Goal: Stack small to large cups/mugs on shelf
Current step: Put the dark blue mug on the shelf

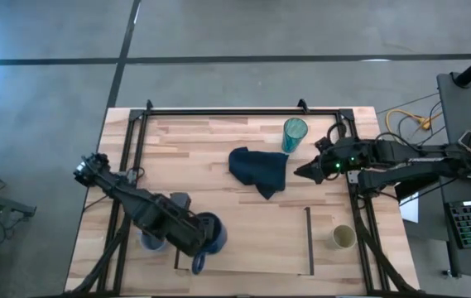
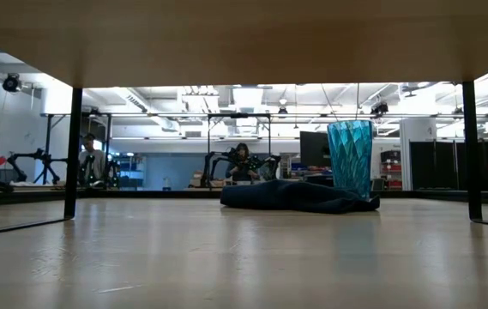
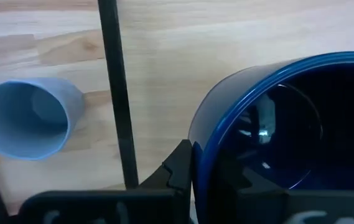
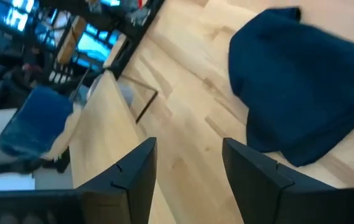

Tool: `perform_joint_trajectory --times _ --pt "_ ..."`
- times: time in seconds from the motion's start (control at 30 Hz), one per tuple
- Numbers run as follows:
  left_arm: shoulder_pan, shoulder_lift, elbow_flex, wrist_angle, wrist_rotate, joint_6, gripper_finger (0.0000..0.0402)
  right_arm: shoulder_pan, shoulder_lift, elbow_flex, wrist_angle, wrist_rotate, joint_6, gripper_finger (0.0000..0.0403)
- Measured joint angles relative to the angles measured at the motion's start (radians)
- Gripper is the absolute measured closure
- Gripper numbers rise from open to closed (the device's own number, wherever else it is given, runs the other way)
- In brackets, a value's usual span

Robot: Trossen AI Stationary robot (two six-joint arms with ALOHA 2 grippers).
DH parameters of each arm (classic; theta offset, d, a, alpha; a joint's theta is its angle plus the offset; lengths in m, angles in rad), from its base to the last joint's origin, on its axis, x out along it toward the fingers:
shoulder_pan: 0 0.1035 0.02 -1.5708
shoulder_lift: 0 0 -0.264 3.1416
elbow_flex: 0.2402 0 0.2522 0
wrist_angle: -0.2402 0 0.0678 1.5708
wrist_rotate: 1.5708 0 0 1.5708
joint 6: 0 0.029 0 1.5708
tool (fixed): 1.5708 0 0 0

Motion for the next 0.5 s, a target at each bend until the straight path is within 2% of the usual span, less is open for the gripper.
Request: perform_joint_trajectory --times 0.23,0.33,0.5 --pt "-0.009 0.003 -0.009 -0.003 -0.099 -0.032 0.0392 0.023 -0.004 0.000 0.037 -0.054 -0.004 0.0227" --pt "-0.016 0.012 -0.012 -0.003 -0.110 -0.031 0.0395 0.024 -0.001 0.000 0.103 -0.122 0.027 0.0227" --pt "-0.056 0.034 -0.012 0.000 -0.092 -0.042 0.0395 0.043 0.000 0.000 0.261 -0.135 0.048 0.0227"
